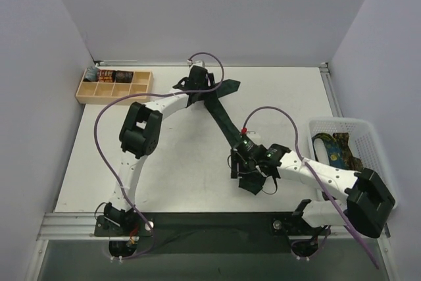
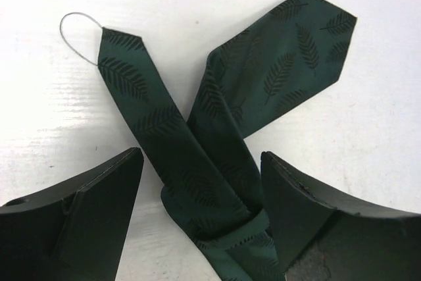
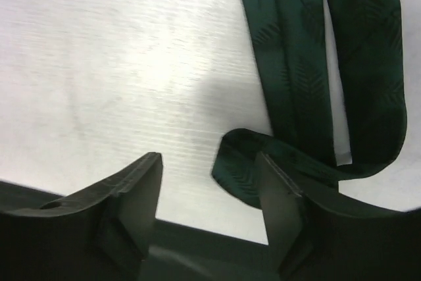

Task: Roll the ties
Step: Flatten the tie

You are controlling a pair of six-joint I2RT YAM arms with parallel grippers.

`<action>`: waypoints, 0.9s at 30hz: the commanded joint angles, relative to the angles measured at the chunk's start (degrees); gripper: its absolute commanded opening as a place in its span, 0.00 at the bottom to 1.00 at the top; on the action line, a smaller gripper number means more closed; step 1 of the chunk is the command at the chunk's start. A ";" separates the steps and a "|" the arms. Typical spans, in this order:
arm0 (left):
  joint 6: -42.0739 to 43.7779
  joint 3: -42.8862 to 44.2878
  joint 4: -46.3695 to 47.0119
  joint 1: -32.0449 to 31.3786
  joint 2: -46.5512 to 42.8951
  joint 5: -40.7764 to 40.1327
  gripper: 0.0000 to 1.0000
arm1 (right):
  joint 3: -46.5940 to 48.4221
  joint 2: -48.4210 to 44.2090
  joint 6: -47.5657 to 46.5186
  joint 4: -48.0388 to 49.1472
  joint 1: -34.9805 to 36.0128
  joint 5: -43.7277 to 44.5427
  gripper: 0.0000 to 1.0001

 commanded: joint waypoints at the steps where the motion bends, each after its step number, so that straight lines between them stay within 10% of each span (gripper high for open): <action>1: 6.37 3.16 1.46 0.28 -3.20 3.70 0.84 | 5.11 -5.37 -3.10 -2.90 0.41 1.35 0.60; 4: 7.17 -3.83 1.02 0.01 -11.36 5.19 0.97 | 7.75 -8.46 -8.20 -8.61 -3.61 4.08 0.73; 15: 7.08 -39.01 -6.80 -0.78 -52.50 5.99 0.97 | 3.99 -2.50 -9.80 -14.87 -22.00 -5.14 0.67; 27: 4.62 -58.89 -15.42 -1.48 -74.40 1.33 0.97 | 3.27 12.86 -0.92 -1.34 -11.22 -13.31 0.61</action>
